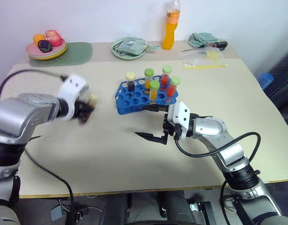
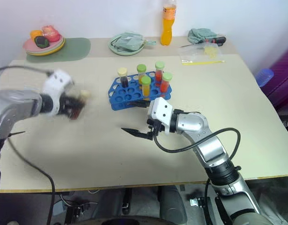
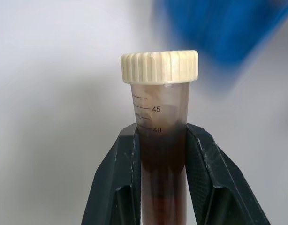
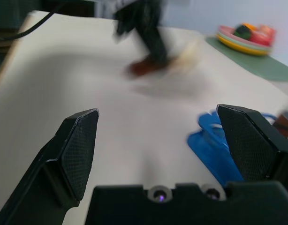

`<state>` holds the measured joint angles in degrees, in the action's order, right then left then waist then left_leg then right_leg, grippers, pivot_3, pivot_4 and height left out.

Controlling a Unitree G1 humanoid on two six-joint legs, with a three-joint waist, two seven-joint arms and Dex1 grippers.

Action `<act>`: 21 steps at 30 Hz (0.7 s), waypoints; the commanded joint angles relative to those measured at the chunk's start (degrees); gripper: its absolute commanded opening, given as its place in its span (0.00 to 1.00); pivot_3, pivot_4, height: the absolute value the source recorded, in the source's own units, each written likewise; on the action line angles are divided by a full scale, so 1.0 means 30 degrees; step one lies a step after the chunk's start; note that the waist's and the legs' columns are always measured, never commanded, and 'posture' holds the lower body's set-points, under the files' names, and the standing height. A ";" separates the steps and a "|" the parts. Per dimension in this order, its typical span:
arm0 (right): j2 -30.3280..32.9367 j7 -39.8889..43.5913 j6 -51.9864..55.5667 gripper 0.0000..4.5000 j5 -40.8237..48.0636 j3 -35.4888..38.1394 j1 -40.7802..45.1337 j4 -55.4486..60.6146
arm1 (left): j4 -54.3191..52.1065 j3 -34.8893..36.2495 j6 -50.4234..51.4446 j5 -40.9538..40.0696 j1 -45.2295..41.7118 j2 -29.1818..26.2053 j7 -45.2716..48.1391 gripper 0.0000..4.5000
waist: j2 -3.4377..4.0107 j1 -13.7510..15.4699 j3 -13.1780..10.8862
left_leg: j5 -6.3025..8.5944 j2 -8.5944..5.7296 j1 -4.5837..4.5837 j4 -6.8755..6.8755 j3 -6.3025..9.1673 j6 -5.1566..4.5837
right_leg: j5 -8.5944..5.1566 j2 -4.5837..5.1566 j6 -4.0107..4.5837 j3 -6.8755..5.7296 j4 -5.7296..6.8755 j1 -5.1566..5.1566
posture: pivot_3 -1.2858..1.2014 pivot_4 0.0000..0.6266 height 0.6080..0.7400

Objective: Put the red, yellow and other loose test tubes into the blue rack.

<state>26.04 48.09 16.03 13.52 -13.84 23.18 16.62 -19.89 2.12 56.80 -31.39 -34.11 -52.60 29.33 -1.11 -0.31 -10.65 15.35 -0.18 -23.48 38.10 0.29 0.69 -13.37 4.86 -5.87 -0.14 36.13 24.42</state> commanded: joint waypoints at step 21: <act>0.0679 -0.2564 0.0486 1.00 -0.0457 0.2477 -0.2201 0.0418 | 0.6991 -0.4374 -1.8437 1.0515 0.1867 1.4947 -0.7754 0.16 | -0.0020 0.0341 0.0026 | 0.0005 -0.0094 0.0036 0.0050 -0.0018 -0.0018 | 0.0040 -0.0012 -0.0064 0.0000 0.0004 -0.0070 | 0.52 0.24 1.00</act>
<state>27.96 40.73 18.13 11.94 -7.45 16.81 15.97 0.90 -11.52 4.09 -0.49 -27.35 -8.27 5.57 -1.17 0.72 -10.57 15.36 -0.46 -23.38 38.25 0.24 0.64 -13.25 4.82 -6.06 -0.14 36.14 24.21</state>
